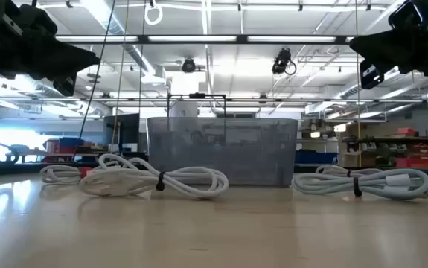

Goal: Pick and place USB-C Cables

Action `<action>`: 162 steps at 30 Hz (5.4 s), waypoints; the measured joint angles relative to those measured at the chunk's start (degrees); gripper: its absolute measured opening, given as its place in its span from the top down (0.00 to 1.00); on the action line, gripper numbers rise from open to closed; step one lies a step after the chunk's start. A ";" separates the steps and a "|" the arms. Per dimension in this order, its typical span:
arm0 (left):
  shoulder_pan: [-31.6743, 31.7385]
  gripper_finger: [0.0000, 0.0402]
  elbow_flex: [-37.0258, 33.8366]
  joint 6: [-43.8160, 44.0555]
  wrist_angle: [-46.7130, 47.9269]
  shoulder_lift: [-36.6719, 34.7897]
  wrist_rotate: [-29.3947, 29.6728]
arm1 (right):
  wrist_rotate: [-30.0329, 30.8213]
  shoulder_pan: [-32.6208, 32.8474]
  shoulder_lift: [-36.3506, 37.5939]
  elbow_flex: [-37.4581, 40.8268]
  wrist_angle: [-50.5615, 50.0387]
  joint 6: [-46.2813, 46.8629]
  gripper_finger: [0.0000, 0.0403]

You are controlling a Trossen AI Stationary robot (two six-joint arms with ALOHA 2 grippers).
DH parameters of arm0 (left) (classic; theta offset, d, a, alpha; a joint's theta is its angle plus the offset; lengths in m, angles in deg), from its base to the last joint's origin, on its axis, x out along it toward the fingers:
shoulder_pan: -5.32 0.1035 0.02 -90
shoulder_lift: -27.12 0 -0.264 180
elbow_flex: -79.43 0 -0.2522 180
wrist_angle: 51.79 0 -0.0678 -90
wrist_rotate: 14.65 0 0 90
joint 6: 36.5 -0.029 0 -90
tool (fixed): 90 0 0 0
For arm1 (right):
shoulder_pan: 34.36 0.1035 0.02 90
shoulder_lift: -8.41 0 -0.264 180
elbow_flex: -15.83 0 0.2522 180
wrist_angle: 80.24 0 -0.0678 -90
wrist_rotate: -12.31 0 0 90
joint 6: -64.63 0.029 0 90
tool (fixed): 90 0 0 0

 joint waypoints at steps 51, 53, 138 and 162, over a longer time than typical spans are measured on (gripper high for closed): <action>0.00 0.90 -0.02 -0.04 -0.02 0.00 -0.02 | -0.02 -0.02 0.00 0.00 0.00 0.00 0.97; 0.00 0.90 0.00 -0.02 0.00 0.00 0.00 | -0.02 0.00 -0.02 -0.02 0.00 0.00 0.97; -1.65 0.47 64.28 47.10 69.15 82.08 6.15 | 7.21 -0.15 0.00 0.00 37.05 14.32 0.97; -8.40 0.46 64.20 62.20 64.30 94.93 1.63 | 5.54 -0.15 0.00 -0.02 39.59 14.76 0.97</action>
